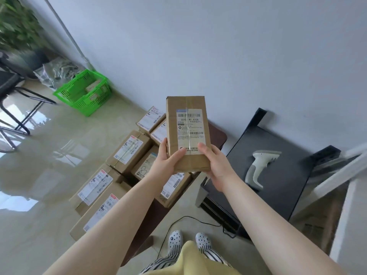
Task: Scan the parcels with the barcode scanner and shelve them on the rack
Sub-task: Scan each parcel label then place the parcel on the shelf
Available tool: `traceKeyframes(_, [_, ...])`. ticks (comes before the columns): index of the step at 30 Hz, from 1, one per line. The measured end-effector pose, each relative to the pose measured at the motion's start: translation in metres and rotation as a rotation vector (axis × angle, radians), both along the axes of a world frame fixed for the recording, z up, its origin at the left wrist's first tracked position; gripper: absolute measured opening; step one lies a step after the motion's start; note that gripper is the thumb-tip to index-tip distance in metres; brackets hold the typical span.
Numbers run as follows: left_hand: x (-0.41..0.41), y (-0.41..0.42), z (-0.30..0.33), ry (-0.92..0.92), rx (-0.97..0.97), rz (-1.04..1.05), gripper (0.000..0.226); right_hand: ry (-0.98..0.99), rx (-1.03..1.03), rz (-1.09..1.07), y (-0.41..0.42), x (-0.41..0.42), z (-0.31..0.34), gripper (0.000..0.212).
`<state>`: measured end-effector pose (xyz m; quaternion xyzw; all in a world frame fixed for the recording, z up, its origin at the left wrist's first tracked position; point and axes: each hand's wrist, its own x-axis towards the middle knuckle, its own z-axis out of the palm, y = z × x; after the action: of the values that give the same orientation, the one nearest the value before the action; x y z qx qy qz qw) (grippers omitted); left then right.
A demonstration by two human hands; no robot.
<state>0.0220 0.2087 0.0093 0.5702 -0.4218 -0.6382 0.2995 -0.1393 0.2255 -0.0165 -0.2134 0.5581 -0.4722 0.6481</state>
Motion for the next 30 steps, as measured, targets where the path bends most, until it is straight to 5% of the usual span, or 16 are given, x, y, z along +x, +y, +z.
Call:
traceKeyframes(7, [-0.024,-0.003,-0.007,-0.069,-0.003,-0.025,0.074,0.276,-0.043,0.015,0.002,-0.038,-0.021,0.051])
traceKeyframes(10, [-0.027,-0.005,-0.012,-0.109,-0.005,-0.009,0.076,0.637,0.008,-0.31,0.008,-0.072,-0.044,0.046])
traceKeyframes(14, [-0.022,-0.006,-0.018,-0.15,0.019,0.053,0.081,0.941,0.351,-0.57,0.017,-0.116,-0.082,0.06])
traceKeyframes(18, [-0.02,-0.001,-0.023,-0.17,0.036,0.098,0.075,0.927,0.519,-0.428,0.019,-0.125,-0.103,0.07])
traceKeyframes(25, [-0.012,0.01,-0.024,-0.202,0.017,0.113,0.076,0.842,0.494,-0.386,0.02,-0.133,-0.112,0.058])
traceKeyframes(30, [-0.011,0.006,-0.021,-0.207,-0.01,0.145,0.079,0.472,0.275,-0.536,0.011,-0.118,-0.063,0.046])
